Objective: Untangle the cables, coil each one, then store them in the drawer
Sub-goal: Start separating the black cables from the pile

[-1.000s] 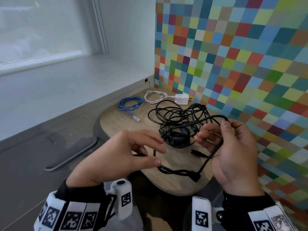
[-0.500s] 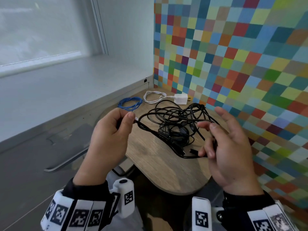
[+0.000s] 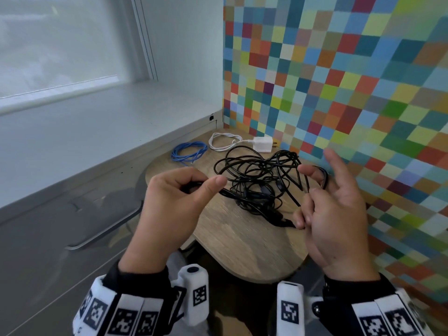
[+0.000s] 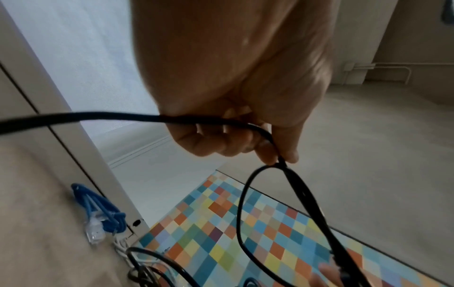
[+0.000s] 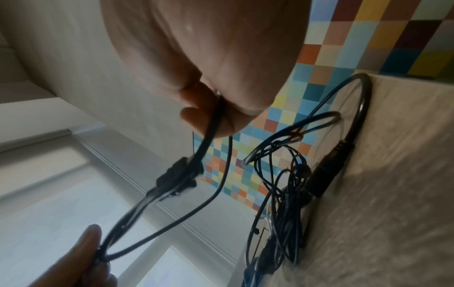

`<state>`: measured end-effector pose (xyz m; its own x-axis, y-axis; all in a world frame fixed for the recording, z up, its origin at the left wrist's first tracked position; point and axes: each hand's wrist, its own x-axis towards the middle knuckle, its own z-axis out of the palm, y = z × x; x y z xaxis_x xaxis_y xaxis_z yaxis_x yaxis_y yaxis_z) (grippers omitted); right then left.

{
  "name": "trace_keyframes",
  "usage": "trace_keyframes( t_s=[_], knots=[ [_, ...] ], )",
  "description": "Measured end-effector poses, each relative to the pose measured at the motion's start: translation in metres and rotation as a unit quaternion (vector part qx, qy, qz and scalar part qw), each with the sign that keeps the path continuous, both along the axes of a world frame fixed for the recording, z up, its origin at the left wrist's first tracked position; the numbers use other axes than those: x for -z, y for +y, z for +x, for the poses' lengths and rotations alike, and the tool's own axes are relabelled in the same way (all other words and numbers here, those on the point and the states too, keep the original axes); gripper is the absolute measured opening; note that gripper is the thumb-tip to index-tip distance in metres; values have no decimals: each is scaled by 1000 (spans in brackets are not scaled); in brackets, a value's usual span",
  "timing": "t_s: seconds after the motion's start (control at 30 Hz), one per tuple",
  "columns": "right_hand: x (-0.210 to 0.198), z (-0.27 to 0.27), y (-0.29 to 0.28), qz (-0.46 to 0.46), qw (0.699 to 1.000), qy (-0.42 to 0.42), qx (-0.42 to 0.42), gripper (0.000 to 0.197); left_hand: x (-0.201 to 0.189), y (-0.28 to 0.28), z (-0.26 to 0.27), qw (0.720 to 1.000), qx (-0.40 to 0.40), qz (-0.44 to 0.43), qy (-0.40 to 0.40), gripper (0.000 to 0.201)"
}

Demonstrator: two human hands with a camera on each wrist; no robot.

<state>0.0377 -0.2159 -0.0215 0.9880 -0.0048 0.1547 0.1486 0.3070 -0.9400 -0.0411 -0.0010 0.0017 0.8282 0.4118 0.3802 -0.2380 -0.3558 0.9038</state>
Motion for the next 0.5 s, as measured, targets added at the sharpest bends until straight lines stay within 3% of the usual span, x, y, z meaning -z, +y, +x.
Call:
trace_keyframes(
  t_s=[0.27, 0.3, 0.4, 0.43, 0.5],
  knots=[
    [-3, -6, -2, -8, 1000, -22, -16, 71, 3, -4, 3, 989, -1, 131, 64, 13],
    [-4, -6, -1, -7, 999, -29, -14, 71, 1, -2, 2, 988, 11, 137, 70, 16],
    [-7, -7, 0, 3, 998, -56, -10, 73, -3, 4, -5, 974, 78, 173, 126, 55],
    [-7, -7, 0, 11, 998, -60, -8, 73, -5, 4, -7, 969, 94, 178, 143, 59],
    [-7, -7, 0, 28, 998, -60, -3, 71, -5, 3, -7, 970, 92, 177, 136, 45]
  ],
)
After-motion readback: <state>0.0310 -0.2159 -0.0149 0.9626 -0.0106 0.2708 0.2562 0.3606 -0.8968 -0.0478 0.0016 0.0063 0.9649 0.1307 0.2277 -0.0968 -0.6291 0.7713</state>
